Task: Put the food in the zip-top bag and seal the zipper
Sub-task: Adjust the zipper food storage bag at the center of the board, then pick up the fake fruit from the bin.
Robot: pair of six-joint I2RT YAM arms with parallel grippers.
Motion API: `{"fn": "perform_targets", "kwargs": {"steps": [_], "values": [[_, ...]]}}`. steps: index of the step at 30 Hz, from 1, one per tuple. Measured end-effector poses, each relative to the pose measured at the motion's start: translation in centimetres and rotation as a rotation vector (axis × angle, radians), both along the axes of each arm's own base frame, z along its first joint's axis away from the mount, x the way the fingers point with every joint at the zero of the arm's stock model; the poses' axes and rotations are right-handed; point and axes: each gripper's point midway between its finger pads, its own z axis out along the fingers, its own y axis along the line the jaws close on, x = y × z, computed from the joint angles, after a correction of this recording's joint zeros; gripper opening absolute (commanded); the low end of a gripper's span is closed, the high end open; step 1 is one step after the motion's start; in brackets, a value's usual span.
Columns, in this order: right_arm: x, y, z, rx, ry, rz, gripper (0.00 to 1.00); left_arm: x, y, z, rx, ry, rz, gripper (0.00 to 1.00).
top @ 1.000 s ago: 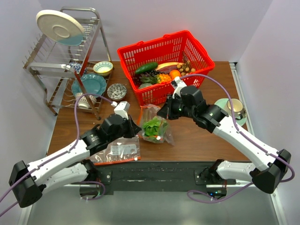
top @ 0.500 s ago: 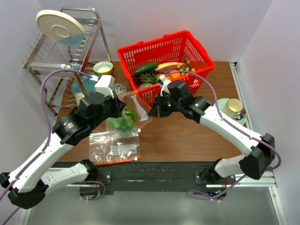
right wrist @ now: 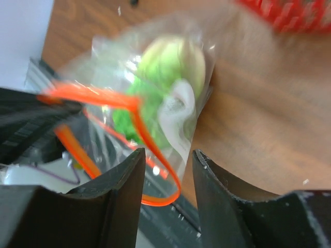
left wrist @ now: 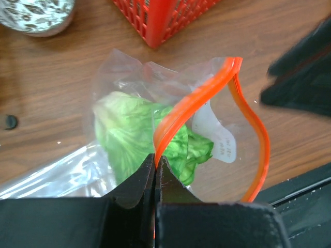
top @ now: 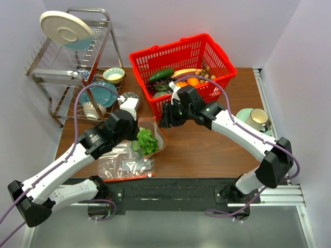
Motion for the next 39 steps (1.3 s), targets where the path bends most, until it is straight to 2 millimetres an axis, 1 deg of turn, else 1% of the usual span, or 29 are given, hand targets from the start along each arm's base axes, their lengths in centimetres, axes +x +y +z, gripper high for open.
{"fn": "perform_targets", "kwargs": {"steps": [1,3,6,7,9,10,12,13,16,19,20,24,26,28,30,34,38,39], "values": [[0.5,0.0,0.8,-0.003,-0.029,-0.005,0.48,0.0,-0.2,-0.3,-0.003,0.004,-0.009,0.0],[1.3,-0.2,2.7,-0.009,-0.087,-0.018,0.48,0.0,-0.7,-0.8,-0.012,0.006,-0.027,0.0],[2.8,-0.5,6.3,-0.004,-0.192,-0.04,0.49,0.1,-1.5,-1.2,-0.039,0.006,-0.054,0.0],[3.4,-0.7,7.4,-0.003,-0.228,-0.053,0.51,0.1,-1.8,-1.4,-0.049,0.007,-0.064,0.0],[4.5,-1.1,9.3,-0.007,-0.286,-0.074,0.56,0.1,-2.5,-1.5,-0.073,0.005,-0.086,0.0],[5.1,-1.3,10.1,-0.013,-0.313,-0.089,0.63,0.1,-2.8,-1.6,-0.085,0.003,-0.096,0.0],[6.4,-1.9,10.9,-0.035,-0.357,-0.124,0.68,-0.1,-3.3,-1.8,-0.104,0.005,-0.117,0.0],[7.0,-2.2,11.0,-0.046,-0.368,-0.137,0.68,-0.1,-3.5,-1.8,-0.111,0.007,-0.126,0.0],[9.6,-2.9,11.1,-0.079,-0.382,-0.179,0.68,0.0,-4.2,-1.7,-0.13,0.005,-0.145,0.0],[13.0,-3.4,11.0,-0.091,-0.38,-0.227,0.68,0.1,-4.6,-1.9,-0.133,0.013,-0.154,0.0],[14.5,-3.7,11.0,-0.095,-0.383,-0.246,0.68,0.1,-4.7,-2.0,-0.134,0.016,-0.156,0.0],[19.4,-5.3,9.9,-0.129,-0.366,-0.315,0.69,0.1,-4.9,-2.2,-0.135,0.027,-0.165,0.0],[21.5,-6.2,9.3,-0.143,-0.353,-0.347,0.69,0.0,-5.0,-2.2,-0.137,0.027,-0.167,0.0],[23.3,-7.3,8.4,-0.158,-0.339,-0.378,0.72,0.1,-5.0,-2.2,-0.139,0.025,-0.168,0.0],[24.5,-8.5,7.3,-0.176,-0.322,-0.406,0.73,0.1,-5.1,-2.2,-0.141,0.025,-0.17,0.0],[26.3,-11.3,5.3,-0.229,-0.297,-0.471,0.75,-0.1,-5.2,-2.1,-0.146,0.028,-0.178,0.0],[27.7,-13.8,4.6,-0.296,-0.318,-0.541,0.79,-0.1,-5.2,-2.0,-0.148,0.025,-0.179,0.0],[28.0,-14.3,4.6,-0.316,-0.33,-0.558,0.82,-0.1,-5.2,-2.0,-0.148,0.025,-0.178,0.0]]}}
